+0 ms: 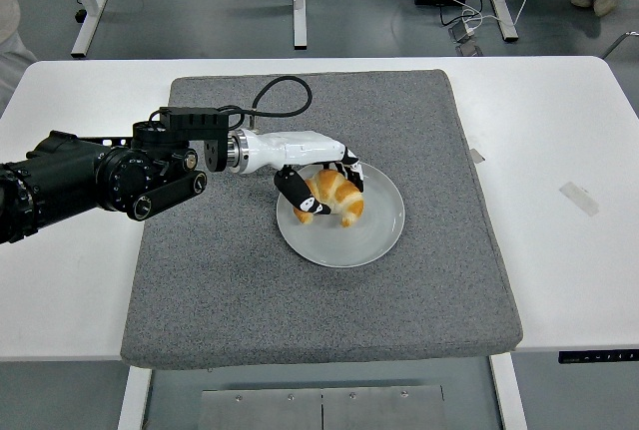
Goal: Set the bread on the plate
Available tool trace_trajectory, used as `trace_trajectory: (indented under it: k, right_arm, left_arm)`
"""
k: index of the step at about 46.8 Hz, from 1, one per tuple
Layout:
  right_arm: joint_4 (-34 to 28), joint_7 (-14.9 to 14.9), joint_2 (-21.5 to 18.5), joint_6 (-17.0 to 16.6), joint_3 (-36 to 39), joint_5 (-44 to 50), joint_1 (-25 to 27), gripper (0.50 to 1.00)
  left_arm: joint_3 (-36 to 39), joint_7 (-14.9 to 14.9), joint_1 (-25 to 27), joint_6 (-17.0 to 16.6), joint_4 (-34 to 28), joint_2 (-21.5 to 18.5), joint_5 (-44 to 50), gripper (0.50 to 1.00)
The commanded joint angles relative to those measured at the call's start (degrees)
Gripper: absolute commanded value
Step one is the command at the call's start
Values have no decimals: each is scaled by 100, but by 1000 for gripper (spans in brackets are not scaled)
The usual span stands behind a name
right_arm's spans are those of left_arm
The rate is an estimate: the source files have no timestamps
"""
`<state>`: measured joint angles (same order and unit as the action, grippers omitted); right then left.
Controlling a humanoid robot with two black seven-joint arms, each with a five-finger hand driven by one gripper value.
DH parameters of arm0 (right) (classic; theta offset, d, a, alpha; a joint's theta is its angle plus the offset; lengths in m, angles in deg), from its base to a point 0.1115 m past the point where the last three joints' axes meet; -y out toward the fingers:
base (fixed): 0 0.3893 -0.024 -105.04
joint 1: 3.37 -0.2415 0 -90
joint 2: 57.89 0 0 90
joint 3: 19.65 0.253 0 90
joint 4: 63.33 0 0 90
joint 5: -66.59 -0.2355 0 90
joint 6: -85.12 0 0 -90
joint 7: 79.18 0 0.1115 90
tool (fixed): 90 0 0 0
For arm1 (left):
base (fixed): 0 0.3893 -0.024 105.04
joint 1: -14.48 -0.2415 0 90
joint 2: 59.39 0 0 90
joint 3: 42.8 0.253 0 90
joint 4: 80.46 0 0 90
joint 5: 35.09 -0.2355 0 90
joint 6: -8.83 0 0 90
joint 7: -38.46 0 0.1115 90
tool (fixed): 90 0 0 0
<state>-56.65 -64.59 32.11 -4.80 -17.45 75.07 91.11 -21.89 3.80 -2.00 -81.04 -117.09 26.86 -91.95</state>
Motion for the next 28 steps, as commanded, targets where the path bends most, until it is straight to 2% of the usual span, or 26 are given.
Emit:
trace_trajectory:
  k: [1,21,23,28]
  right_arm:
    - [0,0,0,0,0,-4,0,1000]
    - [9,0,0,-9,0,-4,0,1000]
    - [52,0,0,-9,9,-4,-9,1000]
    - [79,0,0,-26,35,-4,-79,1000]
  left_arm:
    - [0,3,-13,-3,32,67,0,500]
    - [-8,12,-48,-135,85,129,0,500]
    - [-8,3,-57,-144,85,129,0,538]
    - [-17,3,-92,-170,85,129,17,716]
